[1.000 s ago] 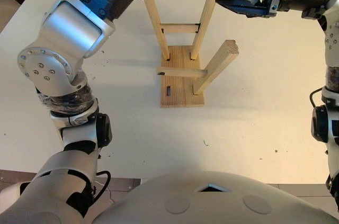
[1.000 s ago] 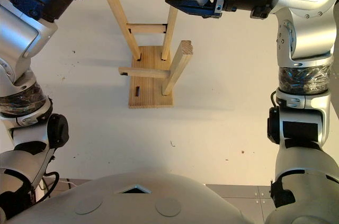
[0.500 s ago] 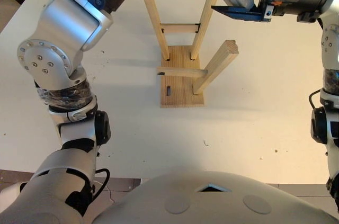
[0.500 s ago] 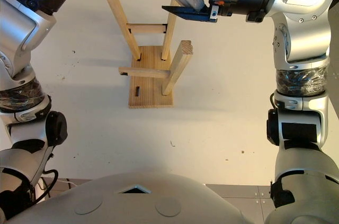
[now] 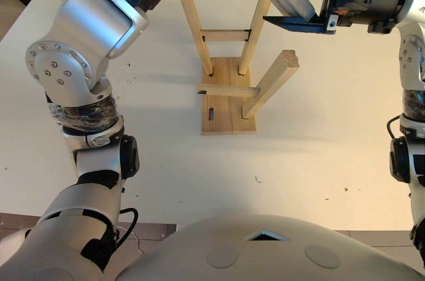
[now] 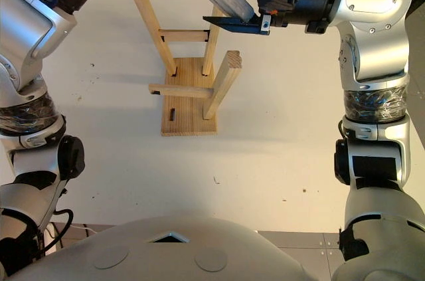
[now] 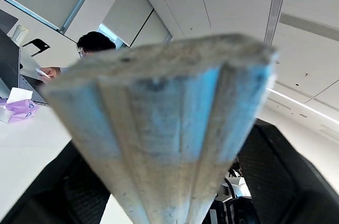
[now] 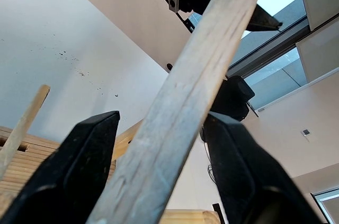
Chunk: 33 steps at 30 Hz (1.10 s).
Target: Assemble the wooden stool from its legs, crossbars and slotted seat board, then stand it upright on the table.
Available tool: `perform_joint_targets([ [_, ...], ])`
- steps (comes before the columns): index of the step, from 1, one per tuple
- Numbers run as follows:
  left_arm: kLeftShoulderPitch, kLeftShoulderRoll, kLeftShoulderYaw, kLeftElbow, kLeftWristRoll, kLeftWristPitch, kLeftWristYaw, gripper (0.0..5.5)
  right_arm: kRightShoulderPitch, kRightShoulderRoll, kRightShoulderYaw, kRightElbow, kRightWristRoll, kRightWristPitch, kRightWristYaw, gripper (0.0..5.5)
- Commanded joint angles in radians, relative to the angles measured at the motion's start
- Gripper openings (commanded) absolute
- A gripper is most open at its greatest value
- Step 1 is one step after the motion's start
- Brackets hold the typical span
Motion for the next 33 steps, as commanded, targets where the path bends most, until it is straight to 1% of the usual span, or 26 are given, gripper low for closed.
perform_joint_targets([
  [1, -0.001, -0.004, -0.017, -0.009, 0.013, 0.011, 0.006, 3.47, -0.020, 0.002, 0.005, -0.003, -0.006, -0.006, 0.007, 2.65],
  [13, 0.037, -0.004, -0.021, -0.022, -0.002, 0.023, 0.004, 3.47, -0.025, 0.005, 0.006, -0.003, -0.004, -0.002, 0.006, 2.65],
  [22, 0.047, 0.001, -0.030, -0.015, 0.011, 0.036, -0.018, 2.13, -0.026, 0.012, 0.009, 0.003, -0.006, -0.008, 0.005, 2.65],
  [33, 0.063, 0.034, -0.016, -0.060, 0.058, 0.043, -0.087, 2.07, -0.022, 0.018, 0.005, 0.012, -0.019, -0.019, -0.013, 2.65],
])
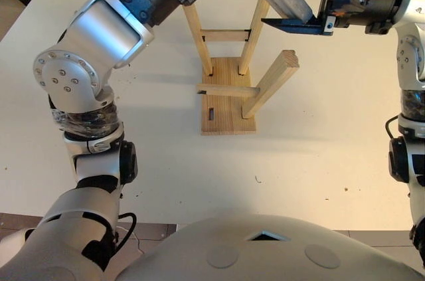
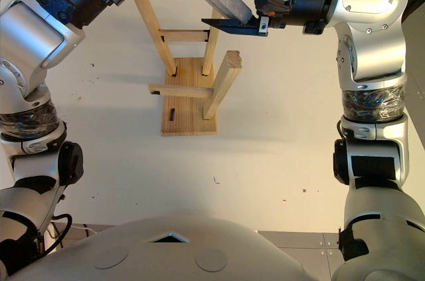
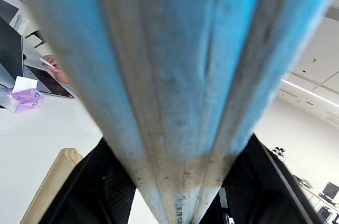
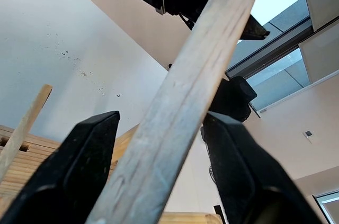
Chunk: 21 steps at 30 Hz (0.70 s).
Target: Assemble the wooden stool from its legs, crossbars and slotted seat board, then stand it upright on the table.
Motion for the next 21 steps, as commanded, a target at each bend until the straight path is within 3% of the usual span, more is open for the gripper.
perform_joint_targets([
  [1, 0.006, 0.017, 0.002, -0.029, 0.024, 0.008, -0.027, 2.07, -0.021, 0.010, -0.003, 0.011, -0.015, -0.013, -0.017, 2.65],
  [5, -0.001, 0.011, 0.007, -0.016, 0.038, -0.001, -0.025, 2.07, -0.027, 0.015, -0.004, 0.026, -0.034, -0.021, -0.033, 2.65],
  [6, -0.005, 0.010, 0.008, -0.008, 0.038, -0.001, -0.022, 2.06, -0.029, 0.015, -0.004, 0.031, -0.040, -0.022, -0.034, 3.02],
  [17, -0.026, 0.056, 0.064, 0.020, 0.102, -0.013, -0.056, 2.06, 0.004, -0.051, -0.054, 0.016, -0.001, 0.041, -0.013, 4.74],
  [21, -0.011, 0.144, 0.123, 0.022, 0.163, 0.000, -0.157, 2.06, 0.043, -0.103, -0.117, -0.031, 0.100, 0.140, 0.029, 4.77],
])
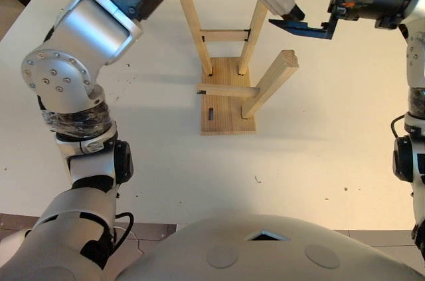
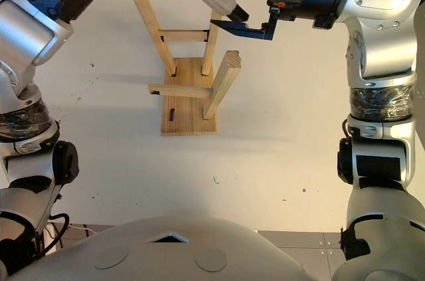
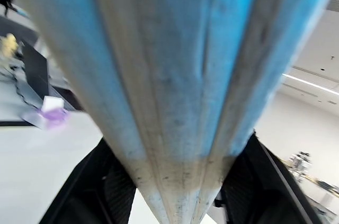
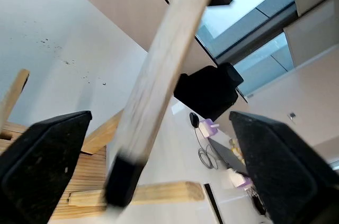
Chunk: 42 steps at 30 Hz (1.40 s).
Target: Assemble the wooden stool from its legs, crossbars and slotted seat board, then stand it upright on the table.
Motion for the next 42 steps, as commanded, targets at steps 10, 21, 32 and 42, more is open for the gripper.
perform_joint_targets([
  [10, 0.337, 0.536, 0.104, -0.014, 0.508, -0.090, -0.877, 2.05, 0.098, -0.065, -0.279, 0.014, 0.129, 0.148, -0.175, 4.77],
  [21, 0.646, 0.435, -0.011, -0.027, 0.805, -0.361, -1.147, 2.05, 0.030, -0.031, -0.244, 0.243, 0.041, 0.048, -0.247, 4.77],
  [32, 0.629, 0.376, 0.025, -0.167, 0.783, -0.384, -1.126, 2.05, -0.056, -0.022, -0.202, 0.418, 0.005, -0.030, -0.207, 4.77],
  [42, 0.703, 0.270, -0.064, -0.173, 0.870, -0.437, -1.086, 2.05, -0.155, 0.028, -0.150, 0.537, -0.020, -0.070, -0.167, 4.77],
])
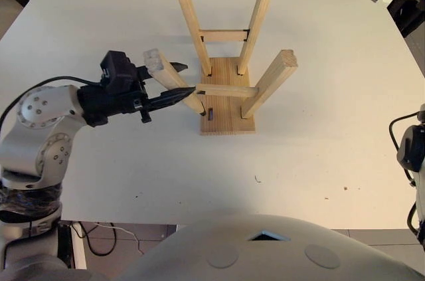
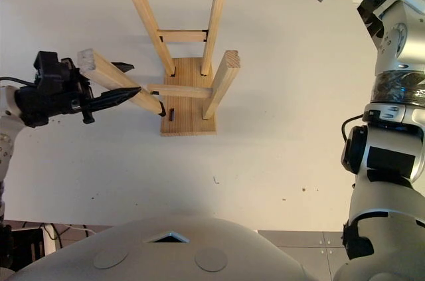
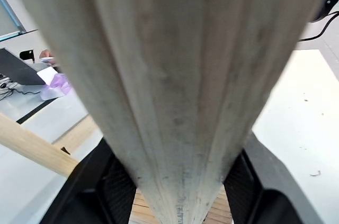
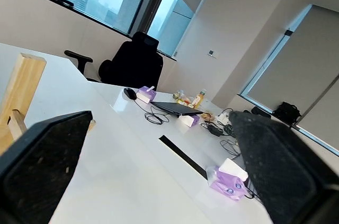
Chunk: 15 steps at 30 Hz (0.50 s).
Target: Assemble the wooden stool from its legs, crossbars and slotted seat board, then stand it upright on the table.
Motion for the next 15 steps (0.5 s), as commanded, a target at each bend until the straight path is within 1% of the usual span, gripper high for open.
perform_joint_targets([
  [1, 0.030, -0.028, -0.028, -0.007, 0.049, -0.034, 0.013, 2.05, -0.042, 0.015, 0.014, 0.030, -0.013, -0.016, 0.022, 4.77],
  [4, 0.058, -0.040, -0.030, 0.005, 0.059, -0.042, 0.013, 2.05, -0.053, 0.021, 0.019, 0.046, -0.018, -0.021, 0.027, 4.77],
  [8, 0.116, -0.016, -0.039, -0.004, 0.065, -0.046, -0.011, 2.05, -0.043, 0.021, 0.017, 0.031, -0.018, -0.014, 0.029, 4.77],
  [12, 0.172, 0.015, -0.066, -0.063, 0.036, -0.025, -0.045, 2.05, 0.015, 0.016, 0.004, -0.036, -0.007, 0.010, 0.009, 4.77],
  [15, 0.177, 0.026, -0.075, -0.063, 0.033, -0.018, -0.049, 2.05, 0.057, 0.017, -0.005, -0.077, -0.004, 0.022, -0.007, 4.77],
])
